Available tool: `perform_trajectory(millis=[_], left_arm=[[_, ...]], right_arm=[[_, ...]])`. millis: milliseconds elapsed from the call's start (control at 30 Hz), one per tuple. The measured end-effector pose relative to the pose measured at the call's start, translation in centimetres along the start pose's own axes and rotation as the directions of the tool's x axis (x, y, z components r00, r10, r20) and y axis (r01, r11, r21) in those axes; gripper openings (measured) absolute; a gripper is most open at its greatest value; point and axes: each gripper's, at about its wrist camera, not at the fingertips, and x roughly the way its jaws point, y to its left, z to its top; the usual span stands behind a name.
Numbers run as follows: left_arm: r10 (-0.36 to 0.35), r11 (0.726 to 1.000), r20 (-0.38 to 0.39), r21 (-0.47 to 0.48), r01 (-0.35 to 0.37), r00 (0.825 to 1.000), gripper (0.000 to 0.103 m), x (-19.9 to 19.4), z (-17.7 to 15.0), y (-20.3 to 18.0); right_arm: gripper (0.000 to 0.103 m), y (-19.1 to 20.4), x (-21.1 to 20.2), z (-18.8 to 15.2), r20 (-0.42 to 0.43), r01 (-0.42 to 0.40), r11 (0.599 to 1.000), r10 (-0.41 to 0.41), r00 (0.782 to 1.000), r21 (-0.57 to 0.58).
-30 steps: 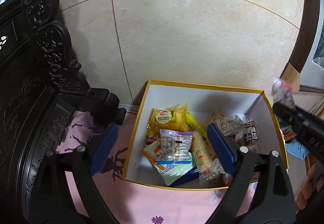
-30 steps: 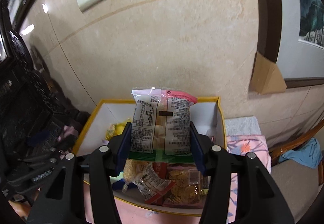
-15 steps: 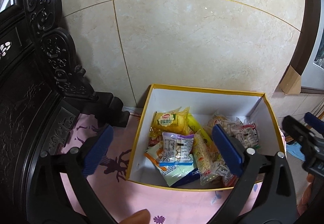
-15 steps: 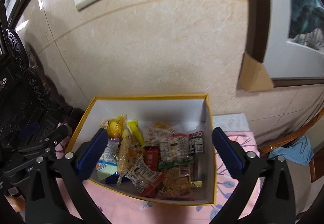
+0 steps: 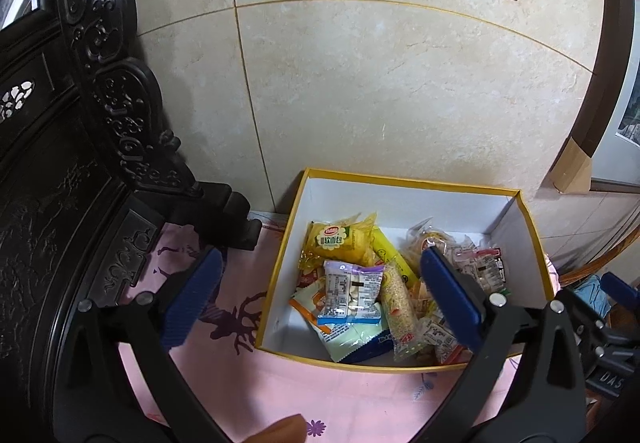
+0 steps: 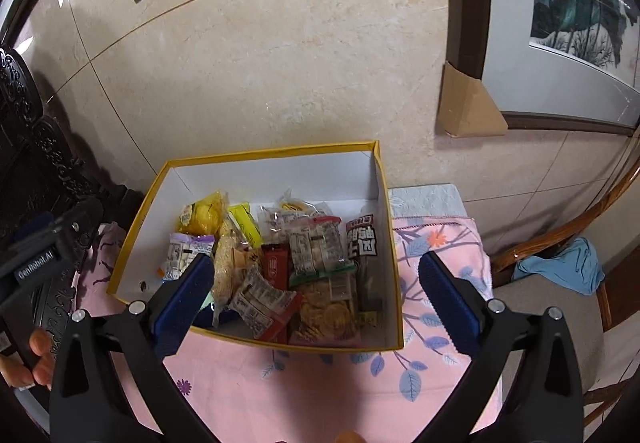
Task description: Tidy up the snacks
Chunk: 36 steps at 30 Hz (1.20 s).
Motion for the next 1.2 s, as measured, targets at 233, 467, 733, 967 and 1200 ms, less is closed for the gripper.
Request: perform_trajectory(millis=[233, 467, 733, 967, 1200], left_arm=[[-0.008, 1.000, 0.002, 0.008, 0.008, 1.000, 0.101, -0.9, -0.3, -0.2], [-0.038, 0.999, -0.016, 0.000, 0.038, 0.999, 0.101, -1.3, -1.1, -0.2], [-0.030, 0.999, -0.027, 0.016, 0.030, 0.999, 0.101, -1.4, -1.9, -0.4], [-0.024, 1.000, -0.025, 0.020, 0.024, 0.999, 0.101, -1.8, -2.1, -0.4], [-0.013, 1.000, -0.027, 0.028, 0.014, 1.000, 0.101, -2.0, -2.4, -0.3]], right_arm=[[0.102, 0.1, -0.3, 0.0, -0.001, 0.009, 1.000, -0.009, 1.000, -0.008], [0.102, 0.2, -0.3, 0.0, -0.006, 0.019, 1.000, -0.019, 1.000, -0.015], [0.102, 0.7, -0.5, -0.1, -0.010, 0.025, 0.999, -0.025, 1.000, -0.031], [0.102, 0.7, -0.9, -0.1, -0.010, 0.023, 0.999, -0.023, 1.000, -0.035], [0.102, 0.6, -1.5, 0.0, -0.005, 0.028, 0.999, -0.028, 1.000, -0.035]])
